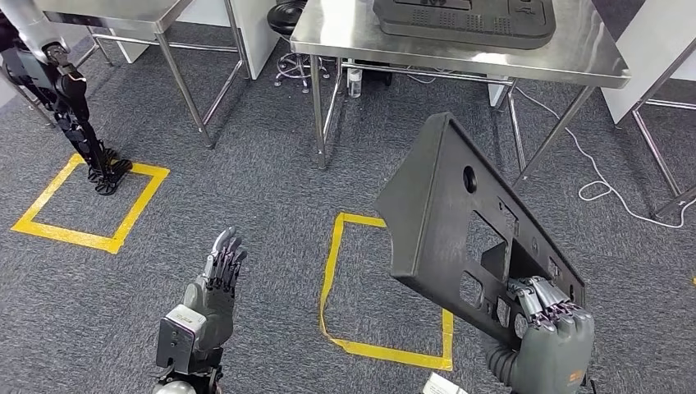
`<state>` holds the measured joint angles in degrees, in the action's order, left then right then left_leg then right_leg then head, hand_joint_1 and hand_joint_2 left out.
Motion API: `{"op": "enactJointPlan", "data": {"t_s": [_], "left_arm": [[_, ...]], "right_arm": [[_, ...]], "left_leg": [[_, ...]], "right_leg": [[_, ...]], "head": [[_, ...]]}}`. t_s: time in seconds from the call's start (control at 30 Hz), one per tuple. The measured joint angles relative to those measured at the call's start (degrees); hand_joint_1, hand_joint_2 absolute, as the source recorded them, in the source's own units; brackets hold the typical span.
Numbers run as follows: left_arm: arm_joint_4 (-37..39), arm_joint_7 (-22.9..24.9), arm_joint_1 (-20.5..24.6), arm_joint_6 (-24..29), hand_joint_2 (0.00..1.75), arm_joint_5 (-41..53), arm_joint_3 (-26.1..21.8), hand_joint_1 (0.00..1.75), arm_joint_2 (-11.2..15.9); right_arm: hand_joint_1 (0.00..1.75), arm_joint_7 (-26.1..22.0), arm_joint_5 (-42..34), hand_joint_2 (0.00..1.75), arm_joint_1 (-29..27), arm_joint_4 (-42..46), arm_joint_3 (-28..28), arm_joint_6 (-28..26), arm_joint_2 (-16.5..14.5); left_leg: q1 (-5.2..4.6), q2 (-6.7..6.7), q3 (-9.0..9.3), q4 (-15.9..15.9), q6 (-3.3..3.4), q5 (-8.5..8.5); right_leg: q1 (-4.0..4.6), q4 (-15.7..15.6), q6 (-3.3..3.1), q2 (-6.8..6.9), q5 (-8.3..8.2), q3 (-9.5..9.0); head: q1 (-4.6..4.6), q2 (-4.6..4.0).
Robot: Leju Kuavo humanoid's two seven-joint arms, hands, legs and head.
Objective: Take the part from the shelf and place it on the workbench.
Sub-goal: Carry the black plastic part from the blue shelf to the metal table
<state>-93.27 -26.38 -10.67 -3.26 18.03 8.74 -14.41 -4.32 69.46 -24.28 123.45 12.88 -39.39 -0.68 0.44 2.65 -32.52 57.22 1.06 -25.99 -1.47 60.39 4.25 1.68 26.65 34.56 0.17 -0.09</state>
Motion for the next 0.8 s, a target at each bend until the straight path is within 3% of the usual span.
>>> {"op": "enactJointPlan", "data": {"t_s": [0.07, 0.13, 0.2, 0.3, 0.33, 0.37, 0.4, 0.43, 0.5, 0.57, 0.67, 0.8], "left_arm": [[-0.03, 0.0, 0.01, -0.14, 0.0, 0.0, 0.24, 0.0, 0.11], [-0.06, -0.01, 0.03, -0.21, 0.0, -0.02, 0.41, 0.0, 0.24], [-0.09, 0.01, 0.07, -0.25, 0.0, -0.11, 0.57, 0.0, 0.36], [-0.12, 0.16, -0.1, -0.09, 0.0, -0.8, 0.5, 0.0, 0.69], [-0.12, 0.21, -0.21, -0.07, 0.0, -1.19, 0.32, 0.0, 0.87], [-0.12, 0.24, -0.3, -0.13, 0.0, -1.51, 0.08, 0.0, 1.06], [-0.13, 0.24, -0.36, -0.23, 0.0, -1.76, -0.16, 0.0, 1.22], [-0.13, 0.23, -0.38, -0.34, 0.0, -1.92, -0.39, 0.0, 1.36], [-0.16, 0.23, -0.35, -0.55, 0.0, -2.05, -0.79, 0.0, 1.52], [-0.2, 0.25, -0.28, -1.0, 0.0, -2.28, -1.31, 0.0, 1.57], [-0.21, 0.37, -0.16, -2.4, 0.0, -2.46, -2.15, 0.0, 1.54], [-0.21, 0.46, 0.07, -3.55, 0.0, -2.16, -3.03, 0.0, 1.46]], "right_arm": [[1.75, 0.11, 0.05, 1.75, -0.01, 0.16, 0.0, 0.0, 0.08], [1.75, 0.13, -0.04, 1.75, -0.05, 0.3, -0.09, 0.0, 0.16], [1.75, -0.04, -0.33, 1.75, -0.1, 0.49, -0.21, 0.0, 0.22], [1.75, -0.42, -0.81, 1.75, 0.32, 0.48, -0.11, 0.0, 0.19], [1.75, -0.38, -0.78, 1.75, 0.71, 0.25, 0.06, 0.0, 0.16], [1.75, -0.24, -0.63, 1.75, 1.17, -0.07, 0.28, 0.0, 0.1], [1.75, -0.08, -0.45, 1.75, 1.64, -0.4, 0.51, 0.0, 0.05], [1.75, 0.09, -0.25, 1.75, 2.06, -0.71, 0.71, 0.0, 0.0], [1.75, 0.43, -0.01, 1.75, 2.88, -1.26, 1.11, 0.0, -0.05], [1.75, 1.08, 0.35, 1.75, 3.88, -1.88, 1.69, 0.0, -0.06], [1.75, 2.52, 1.18, 1.75, 4.86, -2.72, 2.58, 0.0, -0.05], [1.75, 3.59, 1.64, 1.75, 5.69, -3.54, 3.28, 0.0, -0.03]], "left_leg": [[-0.27, 0.54, 0.09, 0.1, -0.66, -0.14], [-0.24, 1.07, 0.24, 0.02, -1.29, -0.12], [0.03, 0.2, -0.23, 1.5, -1.9, -1.37], [0.2, -2.21, -4.67, 11.43, -2.38, -6.85], [0.19, -2.49, -6.45, 14.99, -2.4, -8.15], [0.19, -2.58, -7.49, 16.89, -2.34, -8.38], [0.19, -2.62, -7.46, 16.57, -2.2, -7.48], [0.19, -2.64, -6.31, 14.0, -1.99, -5.63], [0.15, -2.84, -2.33, 5.85, -1.52, -1.75], [0.04, -3.01, -0.14, 1.0, -1.36, -0.18], [-0.33, -3.09, -0.26, 0.35, -1.5, 0.09], [-1.01, -3.23, -0.56, 0.5, -0.9, 0.17]], "right_leg": [[0.24, -3.45, -0.65, 0.72, -1.0, -1.89], [0.44, -3.37, -1.64, -0.1, -1.31, -1.76], [0.17, -3.48, -2.4, -0.71, -1.54, -1.77], [0.02, -3.54, -3.2, -1.31, -1.62, -1.84], [0.13, -3.53, -3.25, -1.56, -1.61, -1.84], [0.24, -3.52, -3.26, -1.84, -1.6, -1.88], [0.31, -3.51, -3.25, -2.09, -1.59, -1.97], [0.36, -3.51, -3.25, -2.31, -1.57, -2.1], [0.55, -3.45, -3.2, -2.62, -1.51, -2.31], [0.91, -3.26, -3.15, -2.79, -1.37, -2.13], [1.08, -3.08, -3.3, -2.77, -1.27, -1.72], [0.57, -3.5, -2.57, -2.68, -1.71, -1.7]], "head": [[-0.08, 0.0], [-0.13, 0.0], [-0.24, 0.0], [-0.43, 0.0], [-0.43, 0.0], [-0.43, 0.0], [-0.42, 0.0], [-0.43, 0.0], [-0.42, 0.0], [-0.37, 0.0], [-0.32, 0.0], [-0.31, 0.0]]}}
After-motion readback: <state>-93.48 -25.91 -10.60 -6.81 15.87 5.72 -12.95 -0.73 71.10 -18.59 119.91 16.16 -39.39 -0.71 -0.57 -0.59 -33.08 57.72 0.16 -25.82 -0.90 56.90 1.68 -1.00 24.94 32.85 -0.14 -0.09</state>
